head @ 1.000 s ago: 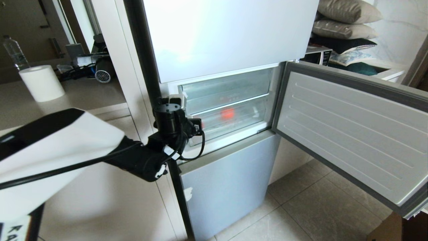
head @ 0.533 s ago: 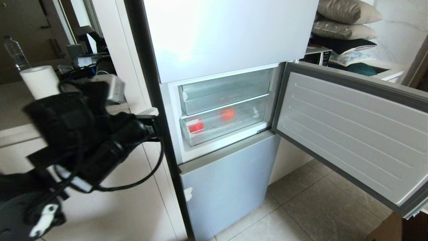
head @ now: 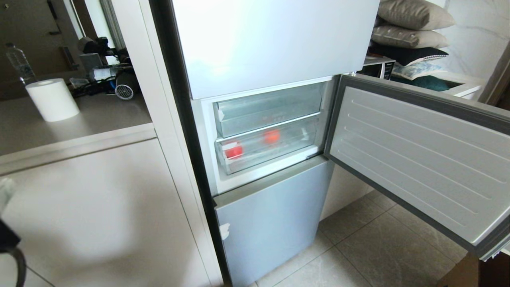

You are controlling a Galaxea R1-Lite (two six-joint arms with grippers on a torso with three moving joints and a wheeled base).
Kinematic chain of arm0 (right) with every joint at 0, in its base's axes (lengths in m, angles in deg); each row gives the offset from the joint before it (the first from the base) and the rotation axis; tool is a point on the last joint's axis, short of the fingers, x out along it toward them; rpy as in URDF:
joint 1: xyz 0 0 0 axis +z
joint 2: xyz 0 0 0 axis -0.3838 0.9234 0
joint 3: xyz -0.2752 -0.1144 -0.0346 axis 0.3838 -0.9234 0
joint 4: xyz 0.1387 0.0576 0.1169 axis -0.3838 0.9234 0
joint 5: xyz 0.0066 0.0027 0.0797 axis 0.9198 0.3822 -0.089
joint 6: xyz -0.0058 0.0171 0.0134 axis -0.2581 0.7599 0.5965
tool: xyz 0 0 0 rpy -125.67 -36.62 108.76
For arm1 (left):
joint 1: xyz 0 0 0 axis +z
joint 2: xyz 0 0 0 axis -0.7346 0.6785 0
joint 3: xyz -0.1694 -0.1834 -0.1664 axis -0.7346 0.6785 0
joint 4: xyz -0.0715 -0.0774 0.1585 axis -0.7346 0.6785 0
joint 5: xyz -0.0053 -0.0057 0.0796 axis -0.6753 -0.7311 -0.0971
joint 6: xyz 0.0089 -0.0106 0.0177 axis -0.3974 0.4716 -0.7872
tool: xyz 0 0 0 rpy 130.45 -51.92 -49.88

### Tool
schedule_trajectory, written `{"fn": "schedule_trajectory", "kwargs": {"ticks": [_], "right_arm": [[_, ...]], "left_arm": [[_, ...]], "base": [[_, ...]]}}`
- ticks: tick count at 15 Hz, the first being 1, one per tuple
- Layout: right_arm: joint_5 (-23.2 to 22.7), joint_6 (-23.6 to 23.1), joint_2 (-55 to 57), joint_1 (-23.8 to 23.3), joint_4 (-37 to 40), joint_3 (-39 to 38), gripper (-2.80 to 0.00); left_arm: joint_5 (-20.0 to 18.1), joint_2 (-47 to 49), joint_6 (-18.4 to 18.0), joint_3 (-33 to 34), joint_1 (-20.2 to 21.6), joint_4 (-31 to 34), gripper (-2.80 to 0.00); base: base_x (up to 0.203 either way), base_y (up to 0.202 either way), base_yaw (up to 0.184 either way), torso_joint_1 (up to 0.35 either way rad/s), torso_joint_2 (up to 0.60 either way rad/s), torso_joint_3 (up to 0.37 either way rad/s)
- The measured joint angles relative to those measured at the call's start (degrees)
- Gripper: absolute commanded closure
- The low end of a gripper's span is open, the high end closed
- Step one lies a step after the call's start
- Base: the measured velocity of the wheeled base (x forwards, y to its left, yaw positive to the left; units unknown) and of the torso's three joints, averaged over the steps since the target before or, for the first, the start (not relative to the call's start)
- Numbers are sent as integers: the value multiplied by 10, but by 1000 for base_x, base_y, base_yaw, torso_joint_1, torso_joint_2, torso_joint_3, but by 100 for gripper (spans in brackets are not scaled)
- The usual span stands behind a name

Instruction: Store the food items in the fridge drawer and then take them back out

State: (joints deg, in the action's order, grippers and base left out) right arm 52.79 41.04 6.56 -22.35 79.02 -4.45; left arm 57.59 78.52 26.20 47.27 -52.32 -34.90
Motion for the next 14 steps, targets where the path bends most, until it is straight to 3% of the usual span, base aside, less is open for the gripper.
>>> {"fn": "schedule_trajectory", "kwargs": {"ticks": [3,6,8,10,12,14], "right_arm": [[0,0,0,0,0,0,0],[0,0,0,0,0,0,0],[0,0,0,0,0,0,0],[0,0,0,0,0,0,0],[0,0,0,0,0,0,0],[0,0,0,0,0,0,0]], "left_arm": [[-67,-172,-24,88,46,134,0],[-181,-326,-43,142,53,294,0],[-228,-395,-55,166,53,352,0],[-213,-426,-29,184,52,318,0],[-199,-440,30,190,52,304,0],[-197,-447,47,192,52,303,0]], "base": [[0,0,0,0,0,0],[0,0,0,0,0,0],[0,0,0,0,0,0],[0,0,0,0,0,0],[0,0,0,0,0,0],[0,0,0,0,0,0]]}}
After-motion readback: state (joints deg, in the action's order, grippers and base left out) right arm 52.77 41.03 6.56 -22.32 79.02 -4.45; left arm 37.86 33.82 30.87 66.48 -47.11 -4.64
